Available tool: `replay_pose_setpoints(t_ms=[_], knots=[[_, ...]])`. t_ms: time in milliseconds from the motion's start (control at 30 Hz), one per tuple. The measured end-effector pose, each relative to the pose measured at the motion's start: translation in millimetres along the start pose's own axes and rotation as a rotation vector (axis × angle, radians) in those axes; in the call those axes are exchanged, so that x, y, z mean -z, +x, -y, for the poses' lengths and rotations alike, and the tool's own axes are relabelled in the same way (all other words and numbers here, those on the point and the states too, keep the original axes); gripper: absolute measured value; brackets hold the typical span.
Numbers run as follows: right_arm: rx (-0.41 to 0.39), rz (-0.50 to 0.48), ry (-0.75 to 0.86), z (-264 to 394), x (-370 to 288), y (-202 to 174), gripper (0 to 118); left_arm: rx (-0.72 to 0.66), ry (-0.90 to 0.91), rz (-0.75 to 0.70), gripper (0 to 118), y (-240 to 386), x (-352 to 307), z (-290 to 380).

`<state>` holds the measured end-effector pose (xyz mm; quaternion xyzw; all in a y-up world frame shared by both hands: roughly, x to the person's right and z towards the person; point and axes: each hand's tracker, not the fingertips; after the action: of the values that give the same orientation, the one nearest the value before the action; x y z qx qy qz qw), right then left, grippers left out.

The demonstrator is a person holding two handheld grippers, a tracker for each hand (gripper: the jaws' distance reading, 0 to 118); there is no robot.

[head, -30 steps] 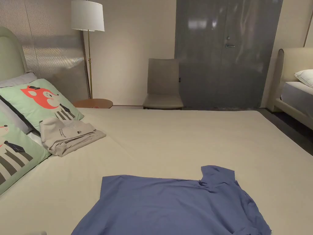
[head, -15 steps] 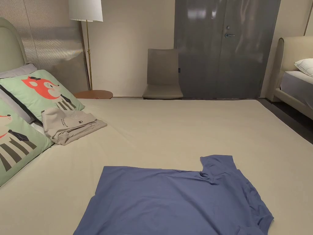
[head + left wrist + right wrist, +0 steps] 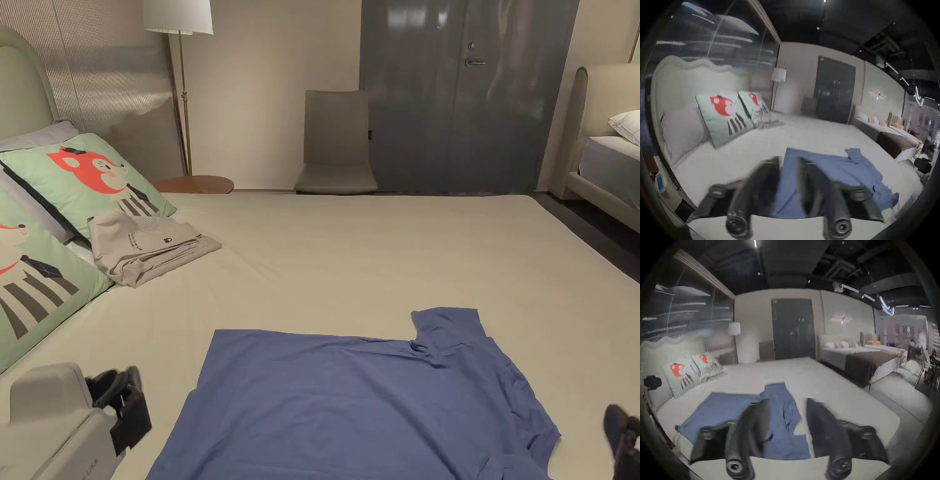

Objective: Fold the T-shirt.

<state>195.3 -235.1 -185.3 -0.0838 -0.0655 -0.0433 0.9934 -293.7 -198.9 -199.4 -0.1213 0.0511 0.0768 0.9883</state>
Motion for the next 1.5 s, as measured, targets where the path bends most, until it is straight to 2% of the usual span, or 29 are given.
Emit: replay_pose_setpoints(t_ms=[33, 233, 367, 400, 467, 500, 533, 567, 733, 767, 800, 833, 900, 967, 1000, 1033, 1133, 1200, 1233, 1267, 1333, 1367, 1400, 1500], knots=[[-0.003, 0.013, 0.021, -3, -1, -3, 2, 0.005, 0.028, -0.005, 0, 3, -3, -2], [0.003, -0.012, 0.027, -4, 3, -9, 1, 0.031, 0.0, 0.041, 0, 0, -6, 5], [0.006, -0.023, -0.02, 7, 7, -10, 1, 0.06, -0.114, 0.031, 1, -18, 10, 26], [0.011, -0.028, -0.035, 10, 8, -10, 1, 0.061, -0.166, 0.027, 5, -26, 18, 34], [0.013, -0.029, -0.054, 15, 9, -10, 1, 0.05, -0.286, 0.027, 45, -44, 34, 53], [0.01, -0.028, -0.06, 17, 9, -11, 1, 0.027, -0.347, 0.031, 70, -52, 41, 62], [0.006, -0.026, -0.065, 19, 9, -12, 1, 0.013, -0.421, 0.025, 99, -60, 50, 73], [0.005, -0.026, -0.07, 20, 9, -11, 1, 0.012, -0.454, 0.029, 112, -65, 55, 83], [-0.001, -0.027, -0.097, 24, 13, -9, 1, 0.057, -0.573, 0.0, 107, -83, 70, 125], [-0.003, -0.026, -0.102, 25, 14, -9, 1, 0.05, -0.574, 0.003, 102, -84, 70, 129], [-0.007, -0.025, -0.107, 26, 14, -8, 1, 0.043, -0.576, 0.009, 92, -85, 71, 131], [-0.01, -0.023, -0.113, 27, 15, -8, 1, 0.035, -0.575, 0.01, 76, -86, 71, 132], [-0.01, -0.021, -0.124, 29, 17, -7, 1, 0.02, -0.579, 0.02, 57, -86, 74, 135], [-0.012, -0.018, -0.14, 33, 19, -7, 1, 0.027, -0.604, 0.023, 27, -83, 79, 137], [-0.014, -0.017, -0.146, 35, 19, -6, 1, 0.035, -0.606, 0.025, 16, -80, 78, 136], [-0.013, -0.017, -0.156, 38, 19, -3, 1, 0.045, -0.6, 0.026, 12, -77, 76, 136], [-0.014, -0.004, -0.203, 46, 23, 4, 1, 0.064, -0.586, 0.038, 10, -72, 70, 131], [-0.017, -0.012, -0.329, 55, 31, 12, 2, 0.066, -0.576, 0.038, 10, -71, 67, 128], [-0.009, -0.009, -0.385, 61, 35, 18, 12, 0.061, -0.571, 0.042, 10, -72, 66, 126], [0.007, -0.005, -0.415, 69, 38, 23, 38, 0.056, -0.568, 0.046, 10, -72, 65, 125], [0.032, -0.01, -0.529, 88, 44, 33, 102, 0.041, -0.561, 0.045, 9, -72, 63, 124], [0.048, -0.018, -0.544, 95, 44, 36, 105, 0.036, -0.558, 0.046, 10, -72, 62, 123], [0.066, -0.033, -0.564, 101, 42, 39, 98, 0.028, -0.557, 0.047, 10, -72, 62, 122], [0.09, -0.039, -0.607, 114, 40, 44, 64, 0.02, -0.554, 0.045, 10, -71, 61, 121]])
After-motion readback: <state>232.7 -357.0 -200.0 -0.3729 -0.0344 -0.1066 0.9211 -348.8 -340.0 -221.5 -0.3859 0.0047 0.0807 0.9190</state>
